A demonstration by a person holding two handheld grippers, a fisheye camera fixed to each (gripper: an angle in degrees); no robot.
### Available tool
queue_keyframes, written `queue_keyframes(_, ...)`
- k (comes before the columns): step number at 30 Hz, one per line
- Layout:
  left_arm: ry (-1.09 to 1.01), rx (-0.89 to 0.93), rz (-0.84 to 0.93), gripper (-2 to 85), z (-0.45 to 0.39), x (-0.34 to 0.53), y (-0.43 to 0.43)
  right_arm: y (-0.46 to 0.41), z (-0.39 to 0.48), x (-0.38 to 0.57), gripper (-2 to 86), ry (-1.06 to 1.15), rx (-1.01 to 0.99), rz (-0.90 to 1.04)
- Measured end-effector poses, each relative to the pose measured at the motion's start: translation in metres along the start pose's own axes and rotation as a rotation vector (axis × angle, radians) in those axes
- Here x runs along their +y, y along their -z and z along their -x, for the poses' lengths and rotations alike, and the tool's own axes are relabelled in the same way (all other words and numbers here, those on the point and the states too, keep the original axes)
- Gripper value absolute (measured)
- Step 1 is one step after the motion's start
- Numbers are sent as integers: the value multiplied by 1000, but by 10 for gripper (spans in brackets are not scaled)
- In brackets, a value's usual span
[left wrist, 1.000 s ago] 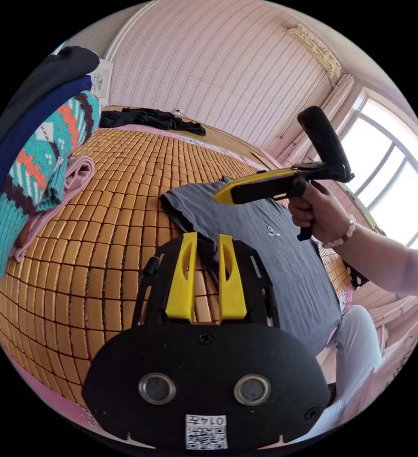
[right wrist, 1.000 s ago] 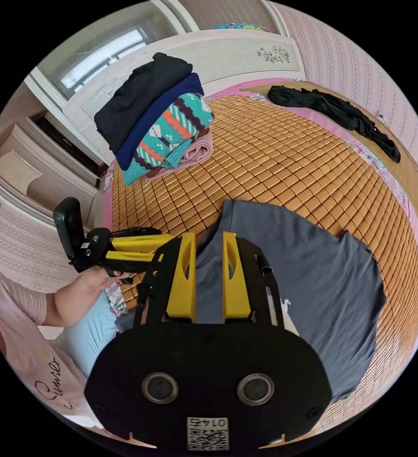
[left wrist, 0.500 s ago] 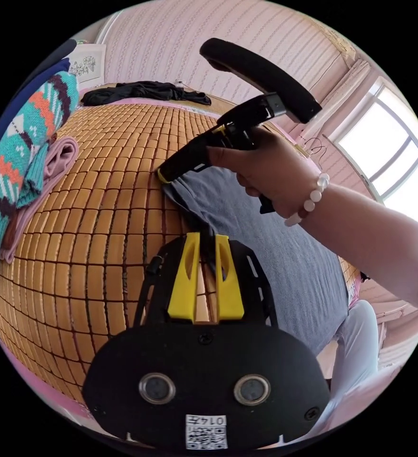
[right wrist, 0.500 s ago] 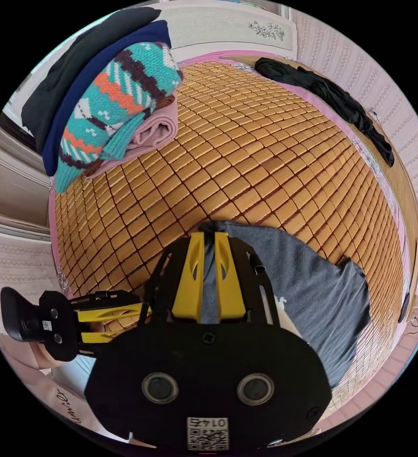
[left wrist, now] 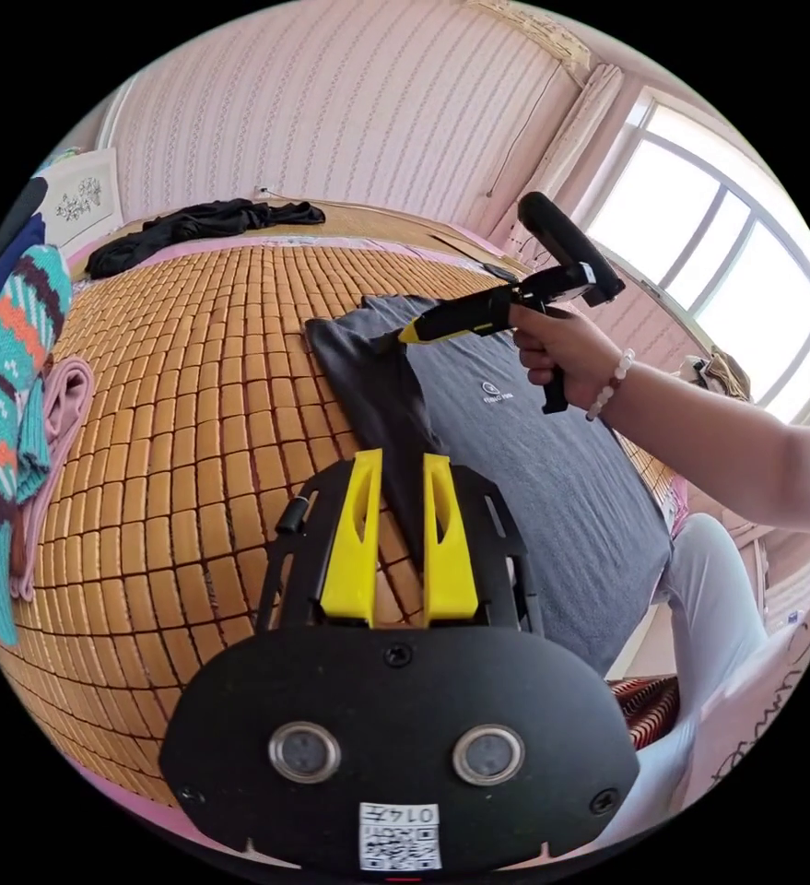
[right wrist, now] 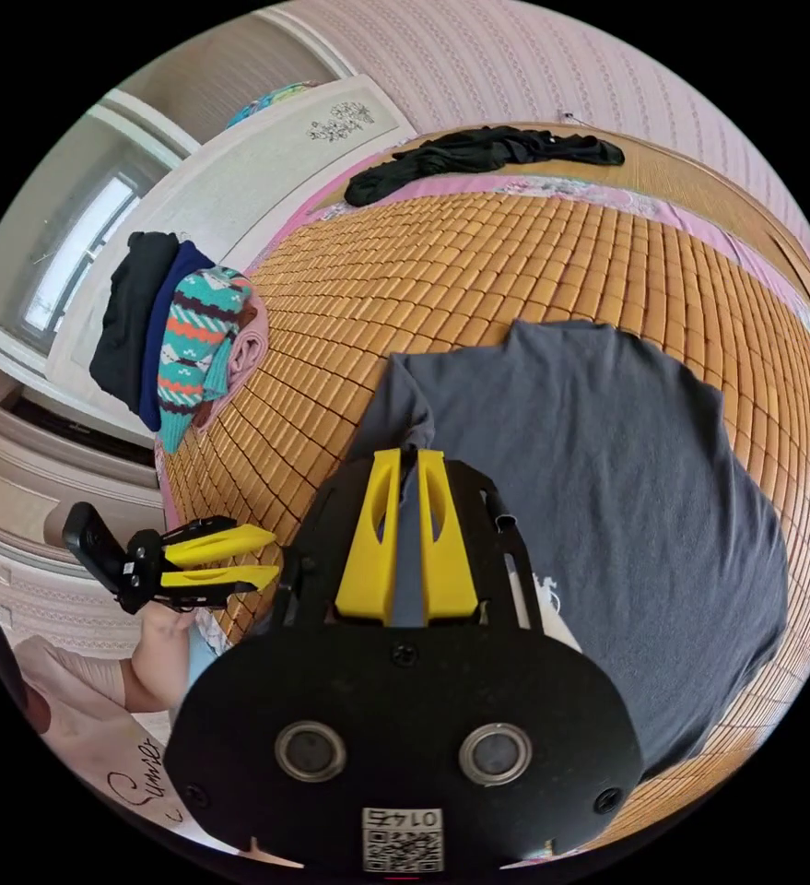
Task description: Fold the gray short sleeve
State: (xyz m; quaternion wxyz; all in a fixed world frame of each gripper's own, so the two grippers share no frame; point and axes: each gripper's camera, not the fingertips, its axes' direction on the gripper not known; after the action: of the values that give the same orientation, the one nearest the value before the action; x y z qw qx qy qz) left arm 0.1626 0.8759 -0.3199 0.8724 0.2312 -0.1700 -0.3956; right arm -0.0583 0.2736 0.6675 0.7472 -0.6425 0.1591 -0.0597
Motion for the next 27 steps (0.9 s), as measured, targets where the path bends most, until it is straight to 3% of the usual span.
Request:
queue_keyframes(7,-55,-5,34,77,-16,-5,-7,14,-1,-4,36,38,53,-38)
queue_keyframes(16,-92,-98,98,61,-40,-10,-34,-26,33,-51,65,194,213,88)
queue_keyframes(19,-79,-76,97,33,-40,-12,-33,-37,32,-61,61,193,217,141)
queue_keyframes(27,-80,-135,84,1,-37,-19,-14,-10,27,-59,11,263,91,25)
